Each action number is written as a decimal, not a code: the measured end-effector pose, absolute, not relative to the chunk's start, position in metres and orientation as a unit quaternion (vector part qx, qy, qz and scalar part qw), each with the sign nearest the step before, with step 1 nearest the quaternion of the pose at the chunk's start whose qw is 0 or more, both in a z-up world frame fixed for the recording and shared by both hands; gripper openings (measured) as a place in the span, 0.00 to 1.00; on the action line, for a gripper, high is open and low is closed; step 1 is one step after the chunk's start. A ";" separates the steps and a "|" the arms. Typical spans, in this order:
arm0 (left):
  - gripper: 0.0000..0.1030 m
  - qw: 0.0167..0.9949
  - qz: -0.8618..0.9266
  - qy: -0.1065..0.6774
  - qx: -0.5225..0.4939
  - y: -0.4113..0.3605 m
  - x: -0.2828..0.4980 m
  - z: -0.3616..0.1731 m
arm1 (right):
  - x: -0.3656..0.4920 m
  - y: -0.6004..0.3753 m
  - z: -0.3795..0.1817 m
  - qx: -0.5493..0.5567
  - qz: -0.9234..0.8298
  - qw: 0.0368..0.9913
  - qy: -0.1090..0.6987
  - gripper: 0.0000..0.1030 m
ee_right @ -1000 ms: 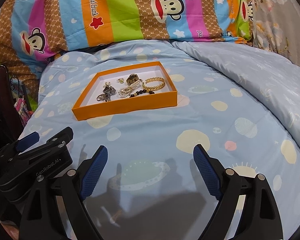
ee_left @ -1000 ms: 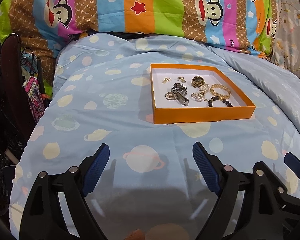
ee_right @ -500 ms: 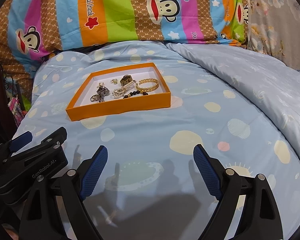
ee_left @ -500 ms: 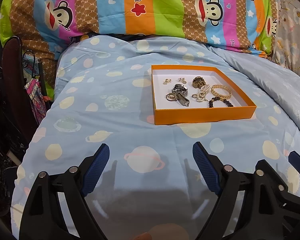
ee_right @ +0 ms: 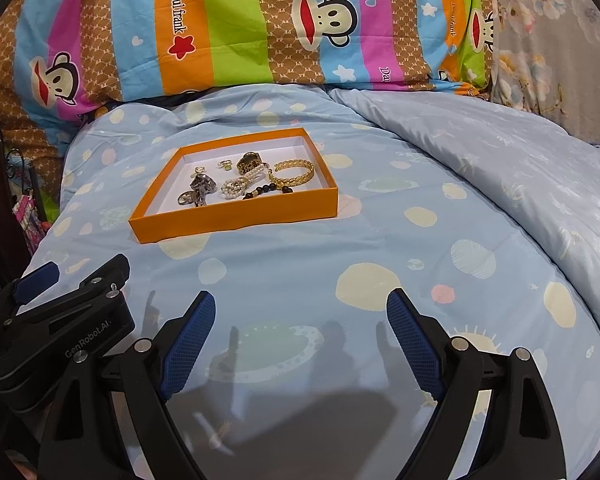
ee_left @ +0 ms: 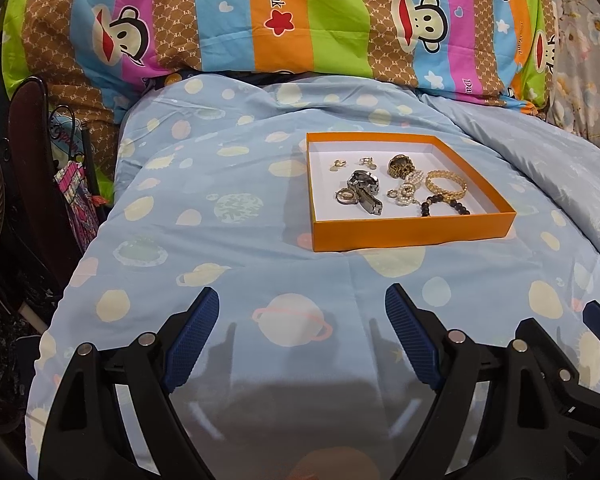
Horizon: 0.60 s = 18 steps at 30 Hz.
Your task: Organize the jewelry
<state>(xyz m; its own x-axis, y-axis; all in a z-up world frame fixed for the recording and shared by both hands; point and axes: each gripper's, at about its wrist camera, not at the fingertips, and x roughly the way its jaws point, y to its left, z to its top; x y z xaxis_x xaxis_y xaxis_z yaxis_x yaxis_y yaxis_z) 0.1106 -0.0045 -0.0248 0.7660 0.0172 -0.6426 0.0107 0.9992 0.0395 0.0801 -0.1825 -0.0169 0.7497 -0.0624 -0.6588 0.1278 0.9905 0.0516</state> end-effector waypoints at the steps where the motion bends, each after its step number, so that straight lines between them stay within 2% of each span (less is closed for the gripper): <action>1: 0.80 0.939 0.002 0.342 0.021 -0.005 0.111 -0.025 | 0.080 -0.183 -0.017 0.047 -0.051 0.934 0.350 0.83; 18: 0.80 0.941 0.006 0.338 0.021 -0.003 0.109 -0.022 | 0.079 -0.182 -0.016 0.046 -0.052 0.935 0.349 0.83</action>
<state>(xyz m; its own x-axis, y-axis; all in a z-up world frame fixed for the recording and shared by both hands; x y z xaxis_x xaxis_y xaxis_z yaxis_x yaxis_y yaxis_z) 0.1094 -0.0027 -0.0224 0.7712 0.0251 -0.6362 0.0038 0.9990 0.0440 0.0793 -0.1821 -0.0157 0.7514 -0.0647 -0.6567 0.1291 0.9904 0.0501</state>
